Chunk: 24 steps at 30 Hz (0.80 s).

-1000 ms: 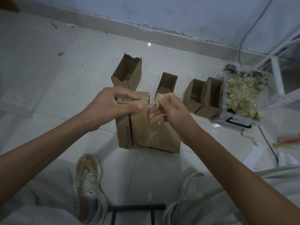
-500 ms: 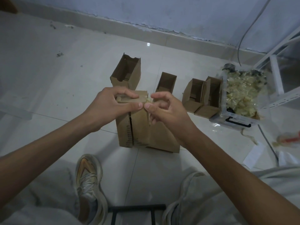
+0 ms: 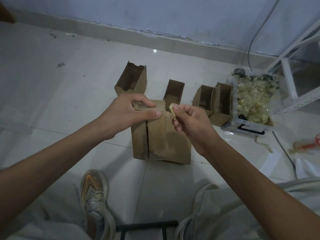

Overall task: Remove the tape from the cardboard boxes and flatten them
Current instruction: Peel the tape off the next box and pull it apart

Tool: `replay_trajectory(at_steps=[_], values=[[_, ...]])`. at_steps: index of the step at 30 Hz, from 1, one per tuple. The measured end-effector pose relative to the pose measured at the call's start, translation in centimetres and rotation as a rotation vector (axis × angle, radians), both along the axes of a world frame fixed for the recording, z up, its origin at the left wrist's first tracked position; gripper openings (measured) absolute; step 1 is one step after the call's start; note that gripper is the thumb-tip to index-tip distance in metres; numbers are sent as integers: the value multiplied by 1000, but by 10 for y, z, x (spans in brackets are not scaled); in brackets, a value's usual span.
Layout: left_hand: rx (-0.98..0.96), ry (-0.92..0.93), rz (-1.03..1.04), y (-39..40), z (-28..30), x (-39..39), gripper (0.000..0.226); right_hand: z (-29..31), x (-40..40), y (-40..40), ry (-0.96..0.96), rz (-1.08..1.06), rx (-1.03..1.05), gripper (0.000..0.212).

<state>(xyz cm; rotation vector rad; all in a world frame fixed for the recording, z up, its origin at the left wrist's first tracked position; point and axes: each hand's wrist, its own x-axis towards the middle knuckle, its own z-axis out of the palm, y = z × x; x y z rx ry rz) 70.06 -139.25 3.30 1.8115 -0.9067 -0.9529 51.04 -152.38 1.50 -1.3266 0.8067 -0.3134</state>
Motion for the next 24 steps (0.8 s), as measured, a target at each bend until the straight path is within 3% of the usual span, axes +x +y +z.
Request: replay_trajectory(at_steps=[8, 13, 18, 24], values=[[0, -82, -100, -61, 7, -27, 48, 7, -33, -33, 91, -225, -275, 21], [-17, -31, -228, -85, 11, -47, 41, 11, -64, -52, 207, -360, -499, 22], [-22, 26, -312, -94, 11, -62, 39, 9, -95, -57, 119, -417, -465, 23], [-56, 40, -298, -98, 7, -65, 35, 14, -106, -52, -125, -226, -110, 28]])
